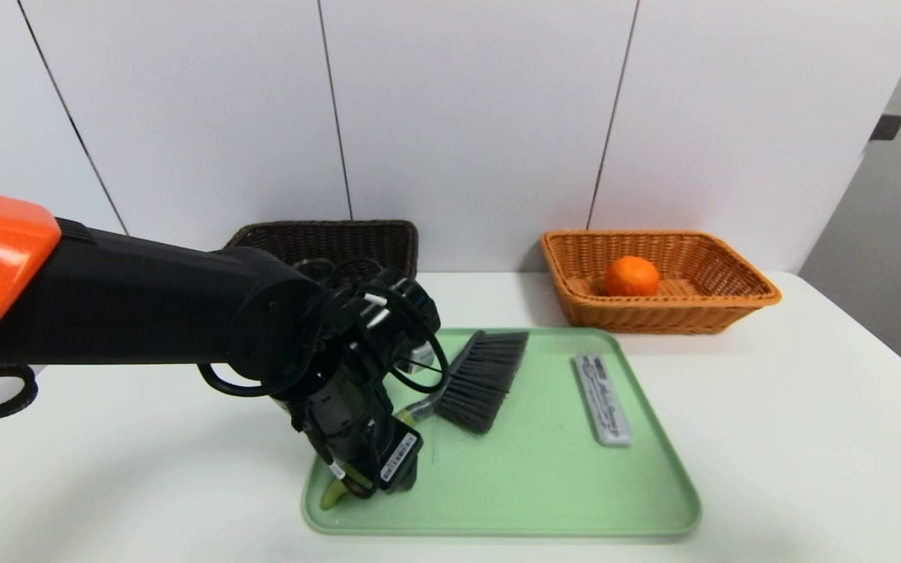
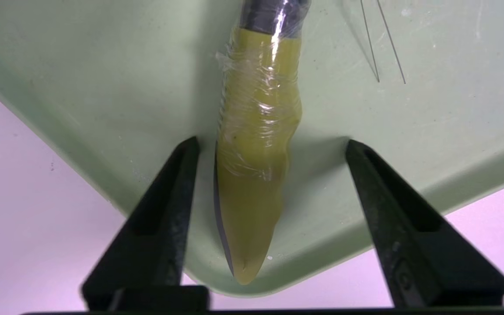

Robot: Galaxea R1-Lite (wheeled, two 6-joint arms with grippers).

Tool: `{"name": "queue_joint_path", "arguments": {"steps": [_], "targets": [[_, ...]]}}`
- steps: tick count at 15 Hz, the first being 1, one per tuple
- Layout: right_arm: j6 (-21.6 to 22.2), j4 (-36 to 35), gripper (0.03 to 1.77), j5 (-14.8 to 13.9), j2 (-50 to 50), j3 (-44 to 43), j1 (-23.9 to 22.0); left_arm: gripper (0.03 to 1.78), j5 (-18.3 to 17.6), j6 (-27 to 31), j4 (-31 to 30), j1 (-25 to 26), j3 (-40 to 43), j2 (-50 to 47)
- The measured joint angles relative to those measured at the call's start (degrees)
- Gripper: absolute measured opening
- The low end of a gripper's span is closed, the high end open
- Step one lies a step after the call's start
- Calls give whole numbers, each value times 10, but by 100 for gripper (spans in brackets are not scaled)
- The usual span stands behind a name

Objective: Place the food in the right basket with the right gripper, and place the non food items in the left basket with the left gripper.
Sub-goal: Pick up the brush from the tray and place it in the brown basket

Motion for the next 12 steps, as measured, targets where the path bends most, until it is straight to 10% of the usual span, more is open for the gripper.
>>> {"name": "queue_joint_path", "arguments": {"steps": [5, 12], "targets": [[-1, 0, 170, 0, 0, -1, 0, 44, 0, -2, -7, 1, -1, 6], [-2, 0, 170, -1, -2, -1, 0, 44, -1, -4, -6, 2, -1, 7]]}}
